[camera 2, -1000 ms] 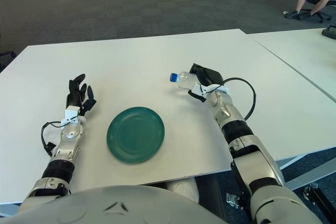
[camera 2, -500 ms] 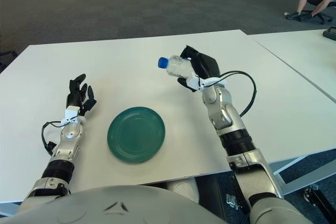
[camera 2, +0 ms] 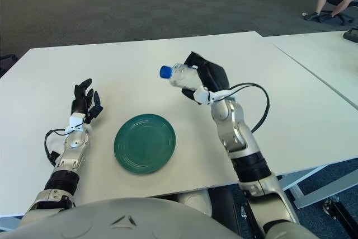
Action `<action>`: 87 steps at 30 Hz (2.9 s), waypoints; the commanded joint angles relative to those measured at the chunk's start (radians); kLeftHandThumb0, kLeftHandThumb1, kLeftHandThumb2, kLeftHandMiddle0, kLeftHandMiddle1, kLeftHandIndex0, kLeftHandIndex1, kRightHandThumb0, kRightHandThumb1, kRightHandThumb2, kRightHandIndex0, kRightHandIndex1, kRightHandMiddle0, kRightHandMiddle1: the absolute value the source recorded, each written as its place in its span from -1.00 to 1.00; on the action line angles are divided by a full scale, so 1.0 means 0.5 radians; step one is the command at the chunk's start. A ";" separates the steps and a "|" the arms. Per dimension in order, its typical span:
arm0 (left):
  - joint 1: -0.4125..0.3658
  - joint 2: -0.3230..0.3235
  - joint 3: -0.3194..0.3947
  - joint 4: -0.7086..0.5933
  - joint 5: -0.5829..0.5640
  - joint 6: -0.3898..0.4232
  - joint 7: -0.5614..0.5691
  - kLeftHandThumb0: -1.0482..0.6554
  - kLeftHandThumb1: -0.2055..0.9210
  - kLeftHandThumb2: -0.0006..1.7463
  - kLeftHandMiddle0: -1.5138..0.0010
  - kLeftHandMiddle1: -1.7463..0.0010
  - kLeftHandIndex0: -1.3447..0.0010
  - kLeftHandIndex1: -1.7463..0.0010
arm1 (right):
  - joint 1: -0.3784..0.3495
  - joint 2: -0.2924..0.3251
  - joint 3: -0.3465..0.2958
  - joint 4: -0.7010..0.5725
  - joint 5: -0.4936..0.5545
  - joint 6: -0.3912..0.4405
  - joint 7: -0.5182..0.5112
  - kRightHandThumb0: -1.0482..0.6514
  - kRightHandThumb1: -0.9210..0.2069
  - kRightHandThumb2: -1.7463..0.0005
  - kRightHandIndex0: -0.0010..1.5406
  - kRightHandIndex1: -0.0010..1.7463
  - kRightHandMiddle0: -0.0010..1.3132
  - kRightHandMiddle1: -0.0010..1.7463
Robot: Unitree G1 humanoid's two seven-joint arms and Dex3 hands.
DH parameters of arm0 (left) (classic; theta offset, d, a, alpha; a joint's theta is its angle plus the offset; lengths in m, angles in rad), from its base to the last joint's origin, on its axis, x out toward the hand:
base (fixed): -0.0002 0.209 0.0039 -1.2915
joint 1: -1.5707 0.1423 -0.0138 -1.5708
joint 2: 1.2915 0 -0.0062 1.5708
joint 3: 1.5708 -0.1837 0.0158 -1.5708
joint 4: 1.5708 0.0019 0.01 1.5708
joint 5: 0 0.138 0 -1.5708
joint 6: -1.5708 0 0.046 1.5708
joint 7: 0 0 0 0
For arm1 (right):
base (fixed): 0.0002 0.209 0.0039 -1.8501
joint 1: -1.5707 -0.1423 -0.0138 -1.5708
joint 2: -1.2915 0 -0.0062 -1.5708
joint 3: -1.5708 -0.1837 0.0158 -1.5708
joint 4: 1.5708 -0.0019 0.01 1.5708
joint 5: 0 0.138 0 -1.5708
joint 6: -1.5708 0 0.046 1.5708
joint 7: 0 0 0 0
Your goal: Put the bottle into the plate.
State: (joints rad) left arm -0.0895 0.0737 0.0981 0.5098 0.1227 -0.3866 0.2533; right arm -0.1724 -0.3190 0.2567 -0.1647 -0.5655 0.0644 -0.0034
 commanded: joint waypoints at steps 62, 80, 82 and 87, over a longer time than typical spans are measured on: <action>-0.025 -0.021 -0.040 -0.022 0.043 -0.031 0.064 -0.62 1.00 -0.04 0.51 0.99 1.00 0.12 | -0.204 0.003 0.490 0.383 -0.451 -1.005 0.188 0.23 0.38 -0.69 0.03 0.83 -0.20 1.00; -0.029 -0.016 -0.027 0.010 0.017 -0.085 0.049 -0.59 1.00 -0.04 0.50 0.99 1.00 0.13 | -0.190 0.058 0.547 0.471 -0.584 -1.000 0.090 0.23 0.40 -0.70 0.04 0.83 -0.19 1.00; -0.029 -0.014 -0.026 0.014 0.013 -0.090 0.046 -0.60 1.00 -0.04 0.50 0.99 1.00 0.12 | -0.190 0.065 0.559 0.490 -0.603 -1.005 0.057 0.23 0.41 -0.71 0.04 0.83 -0.19 1.00; -0.033 -0.006 -0.027 0.023 0.014 -0.097 0.046 -0.61 1.00 -0.04 0.50 0.99 1.00 0.12 | -0.199 0.075 0.588 0.545 -0.653 -1.030 -0.057 0.23 0.42 -0.72 0.05 0.84 -0.18 1.00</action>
State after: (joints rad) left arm -0.0969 0.0594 0.0778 0.5150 0.1288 -0.4243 0.2807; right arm -0.2391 -0.2901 0.5504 0.0959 -0.8784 -0.4388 0.0143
